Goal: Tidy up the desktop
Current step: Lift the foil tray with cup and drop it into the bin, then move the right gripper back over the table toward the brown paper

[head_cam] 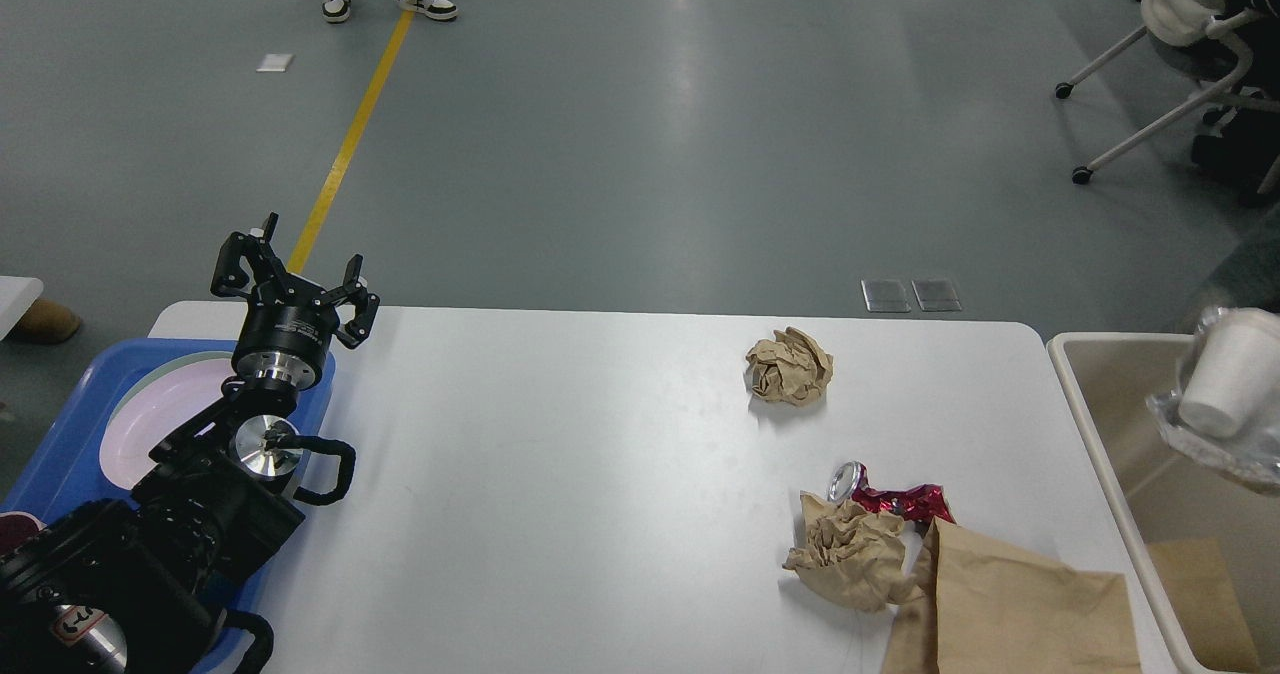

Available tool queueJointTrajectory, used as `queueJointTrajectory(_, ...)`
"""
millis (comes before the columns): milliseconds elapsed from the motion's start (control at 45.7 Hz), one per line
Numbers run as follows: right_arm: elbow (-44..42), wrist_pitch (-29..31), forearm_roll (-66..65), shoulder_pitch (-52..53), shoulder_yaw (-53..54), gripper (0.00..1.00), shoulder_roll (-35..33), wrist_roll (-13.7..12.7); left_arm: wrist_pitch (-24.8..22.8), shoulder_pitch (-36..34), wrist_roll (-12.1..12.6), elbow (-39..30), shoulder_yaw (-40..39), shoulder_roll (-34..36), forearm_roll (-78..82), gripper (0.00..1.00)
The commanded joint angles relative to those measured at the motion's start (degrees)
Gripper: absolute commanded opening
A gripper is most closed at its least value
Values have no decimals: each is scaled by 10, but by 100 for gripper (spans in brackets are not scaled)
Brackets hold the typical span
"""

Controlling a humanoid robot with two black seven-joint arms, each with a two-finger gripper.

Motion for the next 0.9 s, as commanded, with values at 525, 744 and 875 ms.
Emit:
queueJointTrajectory(525,-53,-43,1,-64,72,100,89,-1,0,0,0,0,0,0,0,96)
queueJointTrajectory(744,2,-36,3,102,-32,100,180,-4,0,0,0,0,0,0,0,97)
queueJointTrajectory(875,67,9,3,209,-104,100,252,-4,0,0,0,0,0,0,0,96)
